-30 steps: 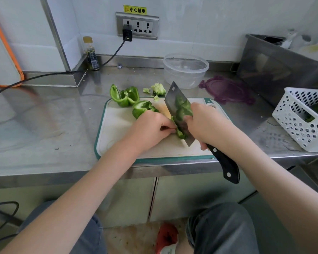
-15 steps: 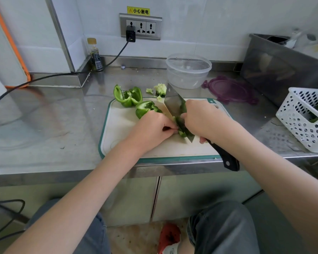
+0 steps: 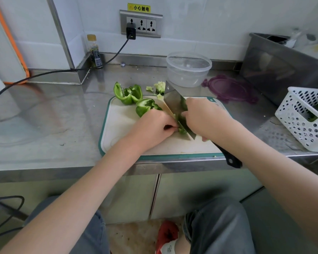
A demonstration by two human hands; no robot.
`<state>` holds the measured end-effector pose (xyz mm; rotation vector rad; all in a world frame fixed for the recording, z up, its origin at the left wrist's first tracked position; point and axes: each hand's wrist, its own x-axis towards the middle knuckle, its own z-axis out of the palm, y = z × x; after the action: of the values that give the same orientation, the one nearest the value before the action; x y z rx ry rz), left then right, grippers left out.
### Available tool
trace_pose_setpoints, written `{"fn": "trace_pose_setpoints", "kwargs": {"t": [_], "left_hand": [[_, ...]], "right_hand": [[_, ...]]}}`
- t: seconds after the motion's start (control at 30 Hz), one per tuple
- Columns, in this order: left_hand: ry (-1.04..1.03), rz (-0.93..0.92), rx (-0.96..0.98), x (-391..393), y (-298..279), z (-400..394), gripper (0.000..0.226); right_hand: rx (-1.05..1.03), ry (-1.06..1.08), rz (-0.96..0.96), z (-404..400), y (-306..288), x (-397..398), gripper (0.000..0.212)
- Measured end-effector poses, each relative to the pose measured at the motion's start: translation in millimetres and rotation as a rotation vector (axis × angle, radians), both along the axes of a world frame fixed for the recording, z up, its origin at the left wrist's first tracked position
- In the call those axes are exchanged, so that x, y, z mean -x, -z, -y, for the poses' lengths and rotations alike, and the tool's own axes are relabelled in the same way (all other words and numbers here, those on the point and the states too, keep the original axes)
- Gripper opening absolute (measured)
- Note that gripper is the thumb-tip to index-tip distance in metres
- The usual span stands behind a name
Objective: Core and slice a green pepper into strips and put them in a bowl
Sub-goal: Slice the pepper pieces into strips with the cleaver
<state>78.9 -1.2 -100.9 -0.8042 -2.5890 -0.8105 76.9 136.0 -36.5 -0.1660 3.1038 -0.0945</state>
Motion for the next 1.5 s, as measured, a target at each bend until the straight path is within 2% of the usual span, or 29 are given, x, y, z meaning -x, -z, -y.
{"fn": "trace_pose_setpoints", "kwargs": {"t": [0.17,0.3,0.4,0.53,0.63,0.73,0.83,0.93,1.07,1.13,1.27,1.5], "left_hand": [[-0.006,0.046,-0.018,-0.3,0.4,-0.6,0.020],[0.031,0.131,0.024,1.6,3.1,-2.2,0.040],[-0.001,0.058,-0.043,1.3,3.1,-3.0,0.049],[-0.097,-0.036,-0.184,-3.2,0.2,-1.3,0.038],[-0.058,0.039,-0.221,-7.2,-3.2,-3.8,0.039],[-0.077,0.125,-0.272,-8.7,-6.4,-1.2,0.039],[-0.079,0.117,-0.197,-6.9,-4.4,0.1,0.031],[-0.083,0.073,-0.085,-2.2,1.0,-2.8,0.028],[-0.084,0.032,-0.085,-2.2,0.7,-5.1,0.024],[-0.079,0.029,-0.079,-1.8,-5.9,-11.3,0.024],[-0.055,0.103,-0.088,3.9,-16.9,-47.6,0.020],[-0.105,0.133,-0.066,-1.1,-12.2,-97.0,0.020]], "right_hand": [[0.052,0.031,-0.052,-24.3,-1.7,10.2,0.021],[0.169,0.088,0.036,-51.1,-10.0,16.4,0.012],[0.307,0.129,0.005,-66.0,-23.3,15.8,0.017],[0.428,0.138,0.017,-63.7,-37.2,7.1,0.022],[0.494,0.099,0.032,-53.0,-34.3,2.0,0.027],[0.511,0.099,0.055,-45.4,-27.3,0.8,0.042],[0.535,0.121,0.088,-43.5,-24.9,-0.8,0.049],[0.546,0.150,0.092,-48.1,-24.9,-0.6,0.046],[0.598,0.168,0.060,-60.0,-27.1,-0.3,0.031],[0.647,0.186,0.010,-71.6,-31.1,2.8,0.031],[0.706,0.257,-0.043,-100.4,-38.2,5.9,0.027],[0.764,0.289,0.003,-126.3,-22.7,1.2,0.022]]}}
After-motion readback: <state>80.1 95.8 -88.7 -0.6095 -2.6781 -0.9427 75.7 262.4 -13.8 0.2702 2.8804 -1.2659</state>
